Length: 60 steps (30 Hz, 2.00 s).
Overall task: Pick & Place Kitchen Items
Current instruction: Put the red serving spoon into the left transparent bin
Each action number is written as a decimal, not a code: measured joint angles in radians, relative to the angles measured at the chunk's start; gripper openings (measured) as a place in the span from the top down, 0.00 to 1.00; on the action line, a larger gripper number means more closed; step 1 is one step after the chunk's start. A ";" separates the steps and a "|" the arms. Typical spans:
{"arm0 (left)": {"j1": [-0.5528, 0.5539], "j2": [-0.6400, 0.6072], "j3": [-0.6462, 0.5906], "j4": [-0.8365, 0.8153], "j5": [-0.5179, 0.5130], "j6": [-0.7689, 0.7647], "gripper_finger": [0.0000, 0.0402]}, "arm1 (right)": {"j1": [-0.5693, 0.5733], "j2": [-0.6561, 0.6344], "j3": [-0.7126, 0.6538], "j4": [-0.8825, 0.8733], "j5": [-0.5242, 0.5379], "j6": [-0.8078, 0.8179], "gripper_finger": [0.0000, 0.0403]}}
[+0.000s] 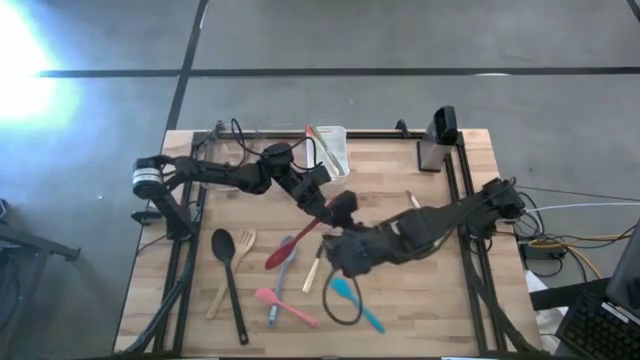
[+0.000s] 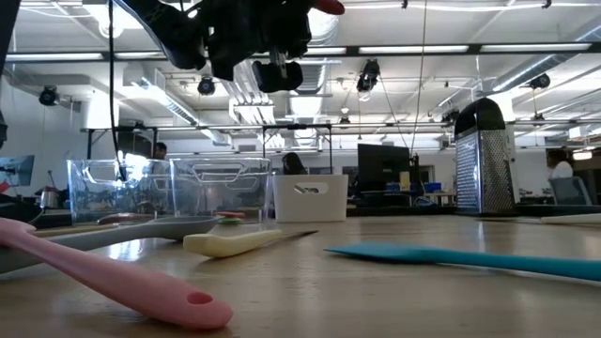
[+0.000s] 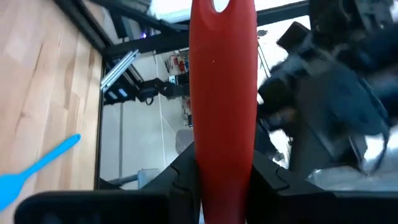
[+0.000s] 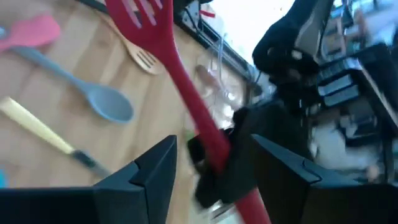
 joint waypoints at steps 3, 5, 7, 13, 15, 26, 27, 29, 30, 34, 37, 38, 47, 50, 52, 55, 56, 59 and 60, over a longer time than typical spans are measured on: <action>0.018 -0.031 0.000 0.002 -0.003 0.060 0.80 | 0.010 -0.031 0.000 -0.107 0.006 0.196 0.53; 0.037 -0.056 0.000 0.001 -0.004 0.103 0.80 | 0.011 -0.043 0.000 -0.197 0.007 0.341 0.54; 0.056 -0.081 0.000 -0.011 -0.007 0.150 0.80 | 0.011 -0.048 -0.002 -0.287 0.007 0.497 0.55; 0.116 -0.204 0.000 -0.242 -0.026 0.411 0.80 | 0.009 -0.058 -0.016 -0.567 0.055 0.865 0.57; 0.145 -0.255 0.000 -0.410 -0.067 0.547 0.80 | 0.007 -0.057 -0.040 -0.607 0.057 0.943 0.58; 0.358 -0.538 0.000 -1.134 -0.885 1.114 0.80 | 0.001 -0.080 -0.233 -0.633 0.106 1.124 0.62; 0.378 -0.552 0.000 -1.151 -0.965 1.136 0.80 | -0.005 -0.081 -0.244 -0.633 0.107 1.130 0.62; 0.420 -0.566 0.000 -1.166 -1.090 1.165 0.80 | -0.016 -0.083 -0.263 -0.632 0.108 1.145 0.61; 0.443 -0.566 0.000 -1.166 -1.125 1.173 0.80 | -0.023 -0.083 -0.272 -0.633 0.108 1.149 0.61; 0.552 -0.539 0.000 -1.174 -1.143 1.184 0.80 | -0.043 -0.084 -0.302 -0.632 0.108 1.153 0.61; 0.639 -0.504 0.000 -1.221 -1.143 1.210 0.80 | -0.053 -0.085 -0.311 -0.632 0.105 1.160 0.63; 0.665 -0.495 0.000 -1.232 -1.142 1.219 0.80 | -0.054 -0.085 -0.312 -0.632 0.104 1.160 0.63; 0.728 -0.409 0.000 -1.279 -1.120 1.285 0.80 | -0.065 -0.088 -0.312 -0.631 0.109 1.158 0.65; 0.728 -0.377 0.000 -1.283 -1.135 1.303 0.80 | -0.068 -0.088 -0.312 -0.631 0.110 1.159 0.64; 0.729 -0.361 0.000 -1.291 -1.168 1.316 0.80 | -0.066 -0.088 -0.312 -0.631 0.109 1.159 0.64; 0.729 -0.341 0.000 -1.321 -1.214 1.327 0.80 | -0.066 -0.088 -0.312 -0.630 0.109 1.159 0.65; 0.730 -0.334 0.000 -1.330 -1.215 1.327 0.80 | -0.066 -0.088 -0.312 -0.630 0.109 1.159 0.65; 0.730 -0.321 0.000 -1.358 -1.216 1.326 0.80 | -0.067 -0.088 -0.312 -0.630 0.109 1.159 0.66; 0.730 -0.315 0.000 -1.370 -1.216 1.321 0.80 | -0.067 -0.088 -0.312 -0.630 0.109 1.159 0.66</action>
